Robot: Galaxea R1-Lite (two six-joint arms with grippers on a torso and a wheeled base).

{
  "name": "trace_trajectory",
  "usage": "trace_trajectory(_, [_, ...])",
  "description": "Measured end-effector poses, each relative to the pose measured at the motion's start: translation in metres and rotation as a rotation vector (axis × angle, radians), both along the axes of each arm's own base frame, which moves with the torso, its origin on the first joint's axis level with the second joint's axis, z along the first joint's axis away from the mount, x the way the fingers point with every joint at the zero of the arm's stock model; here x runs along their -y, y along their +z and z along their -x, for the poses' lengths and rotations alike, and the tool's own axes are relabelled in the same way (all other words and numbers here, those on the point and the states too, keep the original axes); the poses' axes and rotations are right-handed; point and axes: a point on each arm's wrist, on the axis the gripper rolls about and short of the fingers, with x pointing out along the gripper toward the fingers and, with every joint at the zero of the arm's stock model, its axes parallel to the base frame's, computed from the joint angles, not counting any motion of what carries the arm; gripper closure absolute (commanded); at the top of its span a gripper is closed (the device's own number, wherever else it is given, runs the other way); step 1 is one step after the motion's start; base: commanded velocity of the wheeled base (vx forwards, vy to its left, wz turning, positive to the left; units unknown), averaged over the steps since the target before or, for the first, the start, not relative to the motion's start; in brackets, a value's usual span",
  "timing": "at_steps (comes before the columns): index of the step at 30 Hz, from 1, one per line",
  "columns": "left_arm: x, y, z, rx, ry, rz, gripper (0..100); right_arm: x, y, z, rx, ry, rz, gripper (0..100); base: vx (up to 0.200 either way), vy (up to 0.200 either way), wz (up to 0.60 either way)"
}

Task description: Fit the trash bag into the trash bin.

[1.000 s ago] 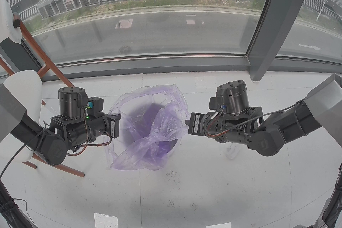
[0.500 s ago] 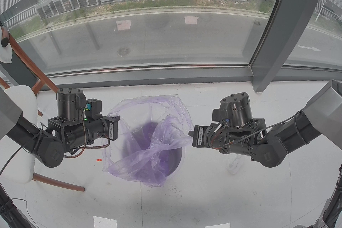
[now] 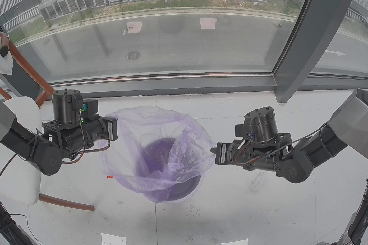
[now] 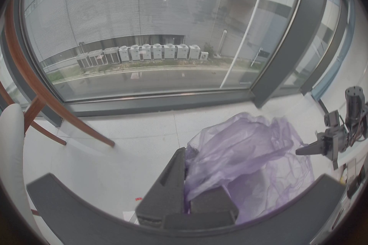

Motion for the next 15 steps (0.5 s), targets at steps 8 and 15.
trace_trajectory(8, [0.023,0.004,-0.001,0.004,-0.007,0.075,100,0.007,0.011,-0.020,0.049,-0.037,-0.028,100,0.000,0.000,0.00])
trace_trajectory(15, [0.037,-0.016,0.000,0.022,-0.027,0.090,100,0.013,0.002,-0.020,0.052,0.015,0.018,100,0.000,0.000,0.00])
